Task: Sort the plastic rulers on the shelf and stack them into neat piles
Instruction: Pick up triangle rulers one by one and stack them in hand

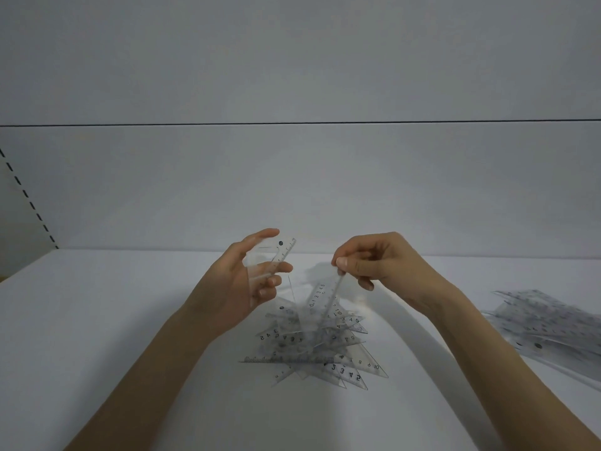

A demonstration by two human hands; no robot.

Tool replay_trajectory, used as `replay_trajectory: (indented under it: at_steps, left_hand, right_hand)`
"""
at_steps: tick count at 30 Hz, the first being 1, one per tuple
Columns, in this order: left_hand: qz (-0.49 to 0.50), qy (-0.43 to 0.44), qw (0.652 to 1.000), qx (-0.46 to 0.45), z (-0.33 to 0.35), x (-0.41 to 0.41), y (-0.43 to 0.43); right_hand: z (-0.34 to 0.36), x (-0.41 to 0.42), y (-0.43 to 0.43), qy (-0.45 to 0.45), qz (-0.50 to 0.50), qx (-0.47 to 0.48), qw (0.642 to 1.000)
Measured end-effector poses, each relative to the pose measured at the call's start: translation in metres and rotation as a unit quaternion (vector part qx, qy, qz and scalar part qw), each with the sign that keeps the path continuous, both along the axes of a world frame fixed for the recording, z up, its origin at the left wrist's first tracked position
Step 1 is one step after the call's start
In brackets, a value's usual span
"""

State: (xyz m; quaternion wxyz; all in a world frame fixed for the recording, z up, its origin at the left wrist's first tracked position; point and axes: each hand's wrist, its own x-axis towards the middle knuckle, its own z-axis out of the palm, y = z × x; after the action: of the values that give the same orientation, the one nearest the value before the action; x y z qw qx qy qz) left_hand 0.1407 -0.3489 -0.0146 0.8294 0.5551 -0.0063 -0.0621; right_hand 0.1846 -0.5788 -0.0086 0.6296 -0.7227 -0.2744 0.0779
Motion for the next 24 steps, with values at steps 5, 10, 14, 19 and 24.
replay_trajectory:
  at_steps: [5,10,14,19,24]
  left_hand:
    - [-0.065,0.004,0.998,0.020,-0.001,-0.005,-0.007]
    - [-0.117,0.004,0.993,0.028,-0.004,-0.007,-0.010]
    - [-0.117,0.002,0.993,0.036,-0.004,-0.008,-0.010]
    - [-0.109,0.009,0.994,0.021,-0.008,-0.005,-0.008]
    - [-0.034,-0.015,0.999,0.003,-0.005,0.001,0.001]
  right_hand:
    - [-0.008,-0.003,0.018,0.003,-0.069,0.093,0.993]
    - [-0.021,-0.002,0.035,-0.071,-0.162,0.046,0.983]
    - [-0.026,0.003,0.043,-0.114,-0.208,0.008,0.971]
    - [-0.028,0.002,0.049,-0.147,-0.236,-0.023,0.960]
    - [-0.026,0.014,0.025,-0.145,-0.143,-0.180,0.962]
